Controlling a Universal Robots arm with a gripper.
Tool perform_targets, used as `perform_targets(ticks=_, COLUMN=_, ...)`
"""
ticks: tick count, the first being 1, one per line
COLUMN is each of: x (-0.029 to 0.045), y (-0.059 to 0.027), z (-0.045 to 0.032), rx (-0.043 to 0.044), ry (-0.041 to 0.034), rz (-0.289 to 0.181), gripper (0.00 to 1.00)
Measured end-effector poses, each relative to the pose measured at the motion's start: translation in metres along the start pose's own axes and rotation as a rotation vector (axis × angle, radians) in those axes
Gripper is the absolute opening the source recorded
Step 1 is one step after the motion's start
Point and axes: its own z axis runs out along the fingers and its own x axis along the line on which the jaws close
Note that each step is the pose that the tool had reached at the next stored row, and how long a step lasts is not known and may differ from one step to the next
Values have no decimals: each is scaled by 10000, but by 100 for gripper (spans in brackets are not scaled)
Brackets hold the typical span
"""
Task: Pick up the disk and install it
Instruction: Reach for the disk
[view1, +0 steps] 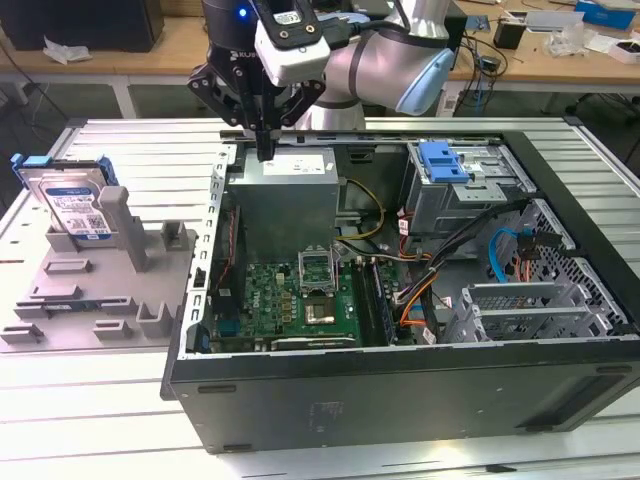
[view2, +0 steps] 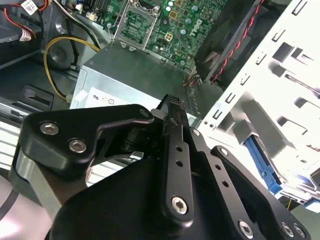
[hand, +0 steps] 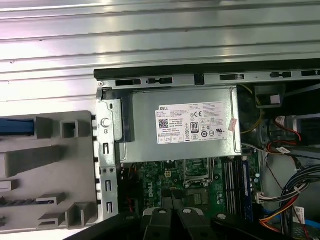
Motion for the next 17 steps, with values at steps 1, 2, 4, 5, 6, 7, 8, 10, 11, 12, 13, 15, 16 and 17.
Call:
perform_targets(ticks=1, x=27, y=5, z=0, rx=0, ry=0, rz=1, gripper=11)
perform_targets(ticks=2, x=48, y=10, z=-1, rx=0, ry=0, rz=0, gripper=11)
perform_targets(ticks=4, x=118, y=24, z=-2, rx=0, ry=1, rz=-1, gripper=11)
perform_targets(ticks=5, x=141, y=29, z=-2, rx=0, ry=0, rz=1, gripper=11)
perform_targets(ticks=6, x=160, y=33, z=-3, rx=1, ry=0, rz=1, gripper=11)
perform_targets(ticks=7, x=184, y=38, z=-2, rx=0, ry=0, rz=2, gripper=11)
perform_targets(ticks=8, x=206, y=42, z=-3, rx=0, ry=0, rz=1, gripper=11)
perform_targets(ticks=10, x=249, y=54, z=-3, rx=0, ry=0, rz=4, gripper=11)
perform_targets(ticks=11, x=269, y=59, z=-3, rx=0, ry=0, rz=6, gripper=11)
perform_targets(ticks=12, x=289, y=65, z=-4, rx=1, ry=0, rz=9, gripper=11)
perform_targets(ticks=13, x=320, y=74, z=-3, rx=0, ry=-1, rz=10, gripper=11)
perform_targets(ticks=15, x=372, y=84, z=-4, rx=1, ry=2, rz=15, gripper=11)
perform_targets(ticks=16, x=397, y=89, z=-5, rx=1, ry=3, rz=18, gripper=11)
perform_targets(ticks=17, x=416, y=92, z=-5, rx=1, ry=2, rz=20, gripper=11)
